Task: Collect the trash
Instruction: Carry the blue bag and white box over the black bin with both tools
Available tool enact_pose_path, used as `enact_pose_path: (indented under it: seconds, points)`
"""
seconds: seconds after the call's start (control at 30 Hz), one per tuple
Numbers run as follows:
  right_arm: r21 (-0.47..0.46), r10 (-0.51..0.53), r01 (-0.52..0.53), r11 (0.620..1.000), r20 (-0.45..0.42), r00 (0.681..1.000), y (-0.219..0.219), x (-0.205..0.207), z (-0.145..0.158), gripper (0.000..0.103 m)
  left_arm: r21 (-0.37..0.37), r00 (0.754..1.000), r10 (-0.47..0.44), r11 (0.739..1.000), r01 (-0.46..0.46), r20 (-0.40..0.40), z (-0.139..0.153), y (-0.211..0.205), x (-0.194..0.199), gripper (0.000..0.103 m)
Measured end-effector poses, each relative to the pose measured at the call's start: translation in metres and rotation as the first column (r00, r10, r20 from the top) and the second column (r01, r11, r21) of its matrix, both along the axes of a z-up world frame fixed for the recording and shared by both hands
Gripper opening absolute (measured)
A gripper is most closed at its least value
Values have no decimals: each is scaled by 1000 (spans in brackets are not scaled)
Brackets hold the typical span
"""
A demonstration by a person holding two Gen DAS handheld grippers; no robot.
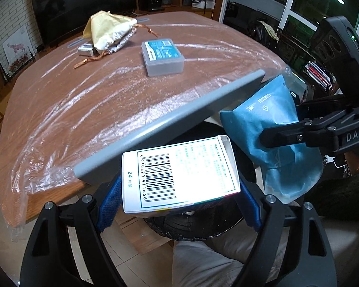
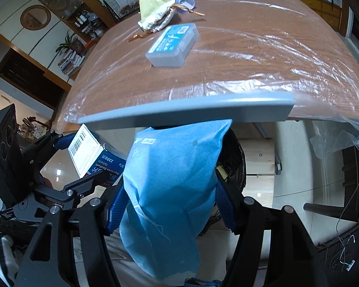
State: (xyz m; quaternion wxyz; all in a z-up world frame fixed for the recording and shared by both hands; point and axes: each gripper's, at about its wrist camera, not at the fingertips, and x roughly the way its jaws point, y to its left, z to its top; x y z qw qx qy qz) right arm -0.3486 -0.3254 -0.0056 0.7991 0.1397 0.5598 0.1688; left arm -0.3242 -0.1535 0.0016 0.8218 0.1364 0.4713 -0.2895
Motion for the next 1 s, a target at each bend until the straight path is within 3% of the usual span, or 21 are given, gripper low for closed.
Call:
enact_pose_path:
  seconds: [0.43,1.0]
  points:
    - [-28,10,-12,1000,-46,999,4,3,-27,64,38,999,14,999,-12,-41,-24,-3,2,85]
    - [-106,70,-75,991,-45,996,23,10,-44,65,97,997,15,995,-7,-77,-54,-6,10,85]
